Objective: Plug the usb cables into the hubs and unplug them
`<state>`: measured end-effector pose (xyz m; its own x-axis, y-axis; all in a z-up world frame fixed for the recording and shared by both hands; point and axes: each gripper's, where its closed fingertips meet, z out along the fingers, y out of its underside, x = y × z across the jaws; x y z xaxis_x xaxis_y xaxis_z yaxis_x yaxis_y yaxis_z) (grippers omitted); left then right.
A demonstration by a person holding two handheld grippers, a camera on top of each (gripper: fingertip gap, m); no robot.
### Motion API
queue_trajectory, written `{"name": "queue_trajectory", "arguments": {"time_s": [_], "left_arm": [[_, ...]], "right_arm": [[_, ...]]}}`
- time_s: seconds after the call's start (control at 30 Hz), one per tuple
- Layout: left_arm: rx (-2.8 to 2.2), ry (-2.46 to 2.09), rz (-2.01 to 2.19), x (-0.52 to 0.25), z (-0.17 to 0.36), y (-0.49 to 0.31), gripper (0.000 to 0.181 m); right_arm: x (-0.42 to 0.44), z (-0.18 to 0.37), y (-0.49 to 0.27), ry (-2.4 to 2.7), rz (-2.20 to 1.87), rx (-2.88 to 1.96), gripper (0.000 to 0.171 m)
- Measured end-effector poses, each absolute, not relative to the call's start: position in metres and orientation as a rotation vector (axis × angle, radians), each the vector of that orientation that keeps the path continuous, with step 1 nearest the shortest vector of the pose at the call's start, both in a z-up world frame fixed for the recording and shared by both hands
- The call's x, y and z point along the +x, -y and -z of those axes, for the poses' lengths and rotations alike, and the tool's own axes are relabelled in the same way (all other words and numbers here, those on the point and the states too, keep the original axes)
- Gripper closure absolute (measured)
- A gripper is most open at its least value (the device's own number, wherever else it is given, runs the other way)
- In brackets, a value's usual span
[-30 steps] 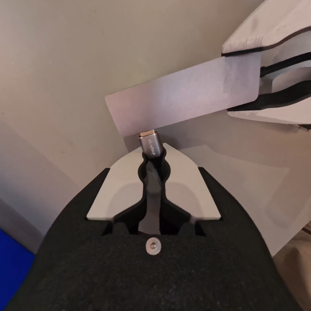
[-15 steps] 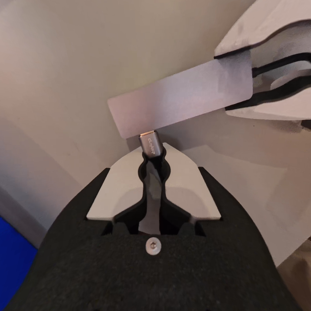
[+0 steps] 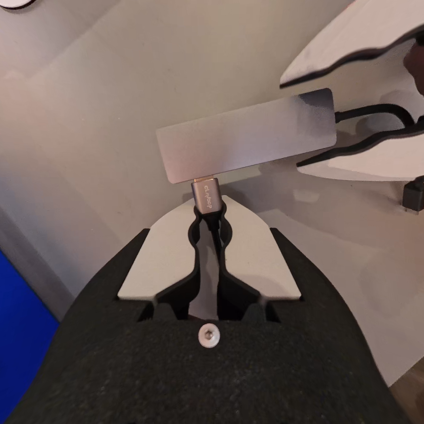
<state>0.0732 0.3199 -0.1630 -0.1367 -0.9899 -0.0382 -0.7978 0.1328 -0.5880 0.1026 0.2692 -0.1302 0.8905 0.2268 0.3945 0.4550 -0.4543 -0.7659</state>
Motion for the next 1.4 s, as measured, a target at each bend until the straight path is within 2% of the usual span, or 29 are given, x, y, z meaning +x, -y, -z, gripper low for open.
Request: {"name": "queue_trajectory", "arguments": {"time_s": [0.27, 0.37, 0.67, 0.8, 1.03, 1.23, 1.4], "left_arm": [[-1.696, -1.985, 0.628, 0.072, 0.156, -0.314, 0.168], [-1.677, -1.985, 0.624, 0.073, 0.153, -0.31, 0.168], [-1.605, -1.957, 0.707, 0.081, 0.148, -0.303, 0.167], [-1.526, -1.877, 0.689, 0.083, 0.137, -0.311, 0.14], [-1.432, -1.562, 0.895, 0.073, 0.106, -0.327, 0.113], [-1.355, -1.27, 1.132, 0.054, 0.072, -0.337, 0.11], [-1.369, -1.264, 1.051, 0.054, 0.078, -0.346, 0.11]], "right_arm": [[0.104, 0.132, -0.271, 0.397, 0.217, -2.101, 0.117], [0.102, 0.134, -0.271, 0.428, 0.237, -2.1, 0.131], [0.11, 0.124, -0.267, 0.419, 0.25, -2.057, 0.134], [0.116, 0.123, -0.265, 0.382, 0.234, -2.049, 0.134], [0.129, 0.111, -0.26, 0.306, 0.215, -2.023, 0.134], [0.144, 0.114, -0.256, 0.254, 0.291, -2.062, 0.134], [0.146, 0.116, -0.254, 0.236, 0.276, -2.069, 0.134]]}}
